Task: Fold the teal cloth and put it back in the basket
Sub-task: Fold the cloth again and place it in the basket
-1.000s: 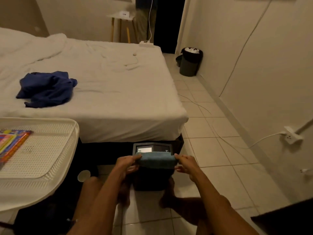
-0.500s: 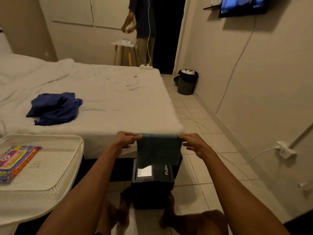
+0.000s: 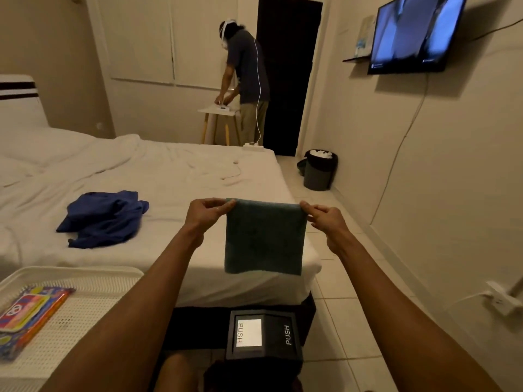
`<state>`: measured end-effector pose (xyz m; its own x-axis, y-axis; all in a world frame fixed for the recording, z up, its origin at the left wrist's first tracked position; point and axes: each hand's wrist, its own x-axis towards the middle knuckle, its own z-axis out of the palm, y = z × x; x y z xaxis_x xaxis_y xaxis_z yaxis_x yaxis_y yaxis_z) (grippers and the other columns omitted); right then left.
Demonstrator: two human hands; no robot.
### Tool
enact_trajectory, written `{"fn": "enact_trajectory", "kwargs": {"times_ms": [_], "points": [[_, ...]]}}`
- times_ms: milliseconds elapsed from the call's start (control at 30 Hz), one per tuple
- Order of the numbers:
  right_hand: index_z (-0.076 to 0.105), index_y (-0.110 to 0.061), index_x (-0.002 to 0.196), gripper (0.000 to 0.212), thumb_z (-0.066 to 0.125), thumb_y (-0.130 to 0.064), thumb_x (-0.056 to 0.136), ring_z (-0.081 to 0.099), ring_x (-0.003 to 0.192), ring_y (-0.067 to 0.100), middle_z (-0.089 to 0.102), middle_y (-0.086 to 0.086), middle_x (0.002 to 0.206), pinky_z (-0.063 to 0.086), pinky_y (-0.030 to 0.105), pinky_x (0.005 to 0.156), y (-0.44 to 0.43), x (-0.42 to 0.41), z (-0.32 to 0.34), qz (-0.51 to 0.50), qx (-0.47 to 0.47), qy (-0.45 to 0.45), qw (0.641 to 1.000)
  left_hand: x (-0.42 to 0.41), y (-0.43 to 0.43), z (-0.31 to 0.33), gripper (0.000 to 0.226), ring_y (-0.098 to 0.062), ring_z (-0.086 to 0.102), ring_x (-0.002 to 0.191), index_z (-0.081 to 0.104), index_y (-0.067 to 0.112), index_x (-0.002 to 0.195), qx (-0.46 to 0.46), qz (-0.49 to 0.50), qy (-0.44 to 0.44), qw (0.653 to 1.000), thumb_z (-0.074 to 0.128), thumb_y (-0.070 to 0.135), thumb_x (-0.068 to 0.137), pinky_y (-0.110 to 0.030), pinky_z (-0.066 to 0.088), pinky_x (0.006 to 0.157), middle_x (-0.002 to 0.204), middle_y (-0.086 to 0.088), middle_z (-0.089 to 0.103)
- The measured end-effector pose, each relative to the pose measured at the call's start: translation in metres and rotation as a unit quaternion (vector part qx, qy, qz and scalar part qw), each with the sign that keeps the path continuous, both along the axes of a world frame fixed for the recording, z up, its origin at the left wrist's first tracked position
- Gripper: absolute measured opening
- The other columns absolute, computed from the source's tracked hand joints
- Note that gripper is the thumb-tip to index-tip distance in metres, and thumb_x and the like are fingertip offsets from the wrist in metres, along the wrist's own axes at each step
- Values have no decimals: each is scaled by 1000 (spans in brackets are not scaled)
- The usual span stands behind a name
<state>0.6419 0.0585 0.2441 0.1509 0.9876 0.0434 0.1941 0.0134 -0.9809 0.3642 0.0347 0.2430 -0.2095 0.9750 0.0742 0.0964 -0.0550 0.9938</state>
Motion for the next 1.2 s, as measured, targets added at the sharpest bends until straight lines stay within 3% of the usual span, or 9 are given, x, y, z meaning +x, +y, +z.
{"fn": "enact_trajectory", "kwargs": {"times_ms": [67,167,300,500,700,800,900,1033,1200], "points": [[67,-6,111,43,70,-42,87,61,107,25,67,4,108,51,37,96,9,-5,13,-8,14,33,999,-1,5,16,31,-18,60,99,72,9,106,25,9,-7,1000,74,30,84,-30,47,87,100,-1,69],[66,-13,101,29,69,-40,89,61,107,26,66,3,104,52,38,97,17,-13,30,-7,35,72,997,-2,10,33,25,-18,63,93,73,11,99,59,24,-19,998,75,29,83,-28,52,82,92,0,71],[68,-7,109,37,69,-38,90,62,109,27,68,10,113,54,37,94,26,-23,46,-4,54,98,994,-9,14,53,31,-24,66,99,74,8,102,82,31,-34,996,79,29,79,-37,56,92,102,-10,73],[63,-5,123,34,66,-22,93,62,116,28,66,11,122,53,41,101,23,-31,56,51,72,105,991,-27,6,62,27,-25,66,107,69,14,110,110,5,-36,993,75,16,84,-36,57,91,114,-9,70],[66,-5,111,26,71,-19,89,66,95,17,68,0,99,58,18,70,3,-55,54,39,125,65,989,-50,-15,51,31,-30,68,103,62,10,110,109,17,-45,993,76,14,82,-33,61,79,109,-12,69],[67,-5,113,32,75,-20,86,65,96,20,68,3,104,57,18,69,-3,-74,51,9,141,50,989,-68,-26,53,43,-31,65,105,52,9,118,82,15,-34,996,75,13,83,-34,59,78,115,-16,64],[60,-5,120,45,79,-22,82,64,98,22,64,6,110,55,19,70,-6,-102,50,1,137,40,990,-95,-37,57,43,-30,62,113,56,7,129,78,2,11,997,69,12,88,-36,58,85,123,-16,63],[54,-3,129,52,76,-20,85,65,105,27,64,11,116,58,30,84,-11,-144,48,103,103,32,989,-146,-54,60,38,-29,59,120,58,5,130,64,25,84,994,63,11,93,-38,55,93,128,-15,63],[68,-8,123,31,66,-18,93,64,110,26,70,8,115,56,24,81,-15,-196,40,287,75,-41,954,-218,-83,57,33,-23,62,108,62,6,126,45,56,161,984,62,14,94,-22,54,79,117,-8,66]]}}
